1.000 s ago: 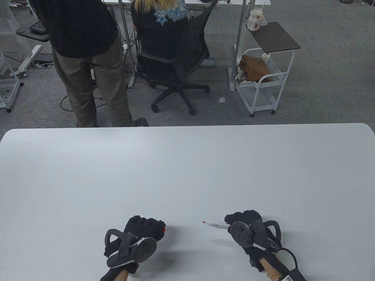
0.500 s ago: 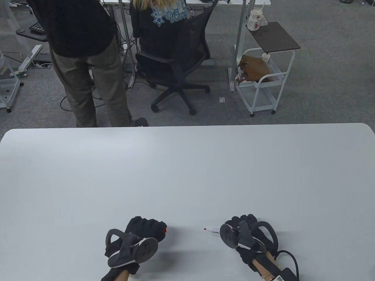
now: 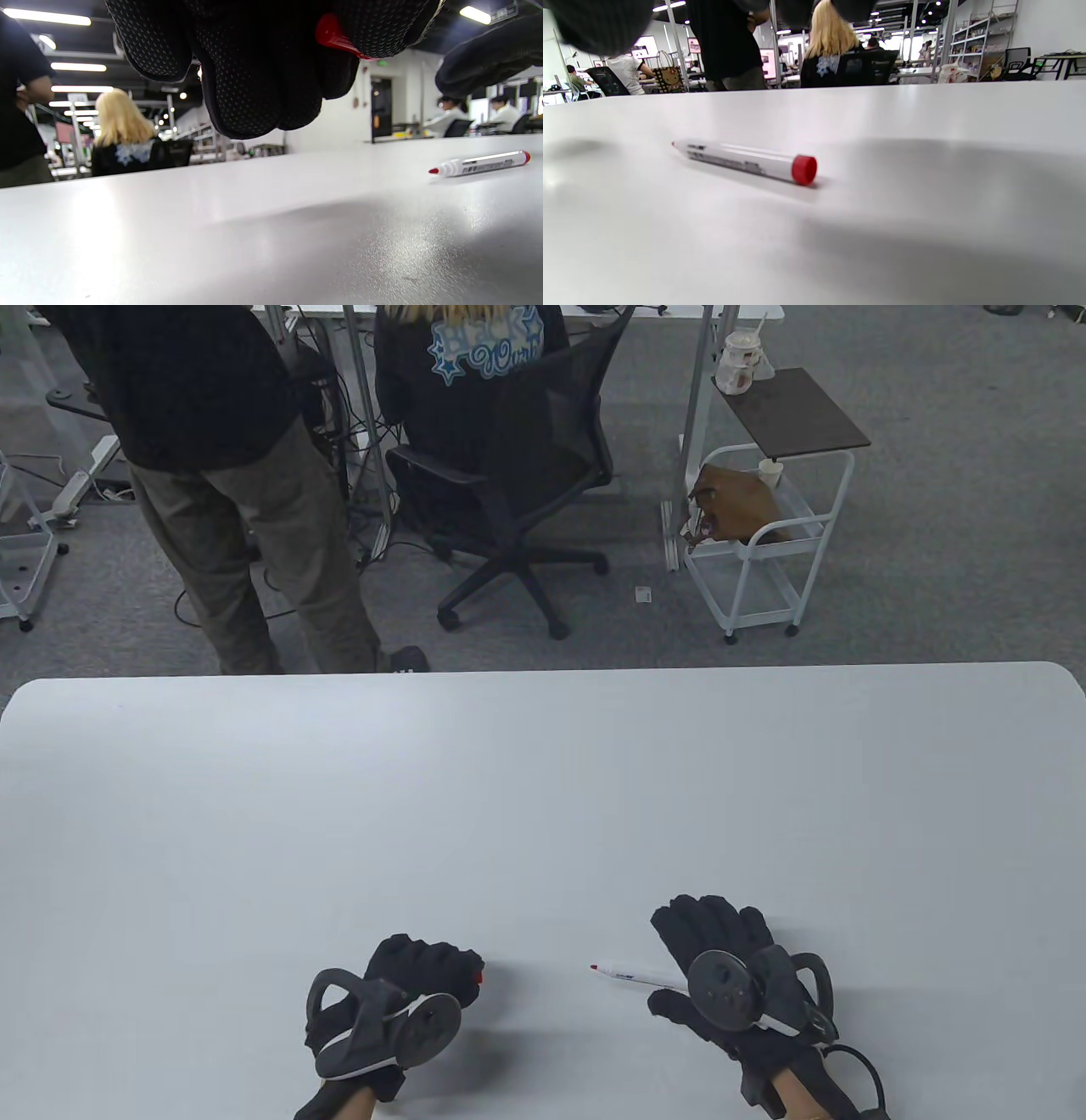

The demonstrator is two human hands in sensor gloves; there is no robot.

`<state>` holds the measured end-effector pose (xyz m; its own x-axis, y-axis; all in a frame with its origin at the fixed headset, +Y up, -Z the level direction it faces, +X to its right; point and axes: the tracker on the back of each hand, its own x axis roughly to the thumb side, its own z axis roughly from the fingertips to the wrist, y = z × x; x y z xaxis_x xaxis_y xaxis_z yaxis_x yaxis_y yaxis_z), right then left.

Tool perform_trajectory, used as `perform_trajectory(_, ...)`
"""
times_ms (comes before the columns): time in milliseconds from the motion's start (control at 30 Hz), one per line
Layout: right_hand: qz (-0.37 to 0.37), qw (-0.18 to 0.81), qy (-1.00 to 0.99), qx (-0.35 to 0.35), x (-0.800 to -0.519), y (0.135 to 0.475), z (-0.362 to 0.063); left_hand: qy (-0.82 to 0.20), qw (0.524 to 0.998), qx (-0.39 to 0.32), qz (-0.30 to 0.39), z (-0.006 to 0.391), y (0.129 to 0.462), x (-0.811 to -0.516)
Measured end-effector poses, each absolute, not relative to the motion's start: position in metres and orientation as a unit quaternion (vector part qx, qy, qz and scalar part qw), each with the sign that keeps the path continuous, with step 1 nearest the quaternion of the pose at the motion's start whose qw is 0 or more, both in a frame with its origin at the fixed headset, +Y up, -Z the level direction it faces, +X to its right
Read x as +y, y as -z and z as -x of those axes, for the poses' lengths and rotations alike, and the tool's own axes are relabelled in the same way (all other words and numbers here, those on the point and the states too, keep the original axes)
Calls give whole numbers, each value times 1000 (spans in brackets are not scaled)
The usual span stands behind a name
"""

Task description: Remove marker cap from marker with left hand

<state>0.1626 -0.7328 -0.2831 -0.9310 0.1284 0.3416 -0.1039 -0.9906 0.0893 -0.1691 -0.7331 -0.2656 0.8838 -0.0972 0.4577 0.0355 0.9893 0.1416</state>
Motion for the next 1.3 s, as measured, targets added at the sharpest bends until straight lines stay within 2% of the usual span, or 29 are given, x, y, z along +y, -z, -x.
perform_trajectory(100,-166,61,-981,73,-737,286,-165,38,969,-237,-63,169,266,-733)
perform_trajectory(333,-170,63,-982,60,-740,286,-165,107,971,-205,-61,164,270,-741)
perform_trajectory(567,-177,57,-980,71,-745,285,-161,176,968,-175,49,161,287,-765)
perform_trajectory(1167,-176,62,-980,74,-744,284,-161,143,973,-174,55,162,282,-759)
perform_trajectory(1300,-174,64,-980,72,-744,284,-161,62,980,-187,-6,163,270,-738)
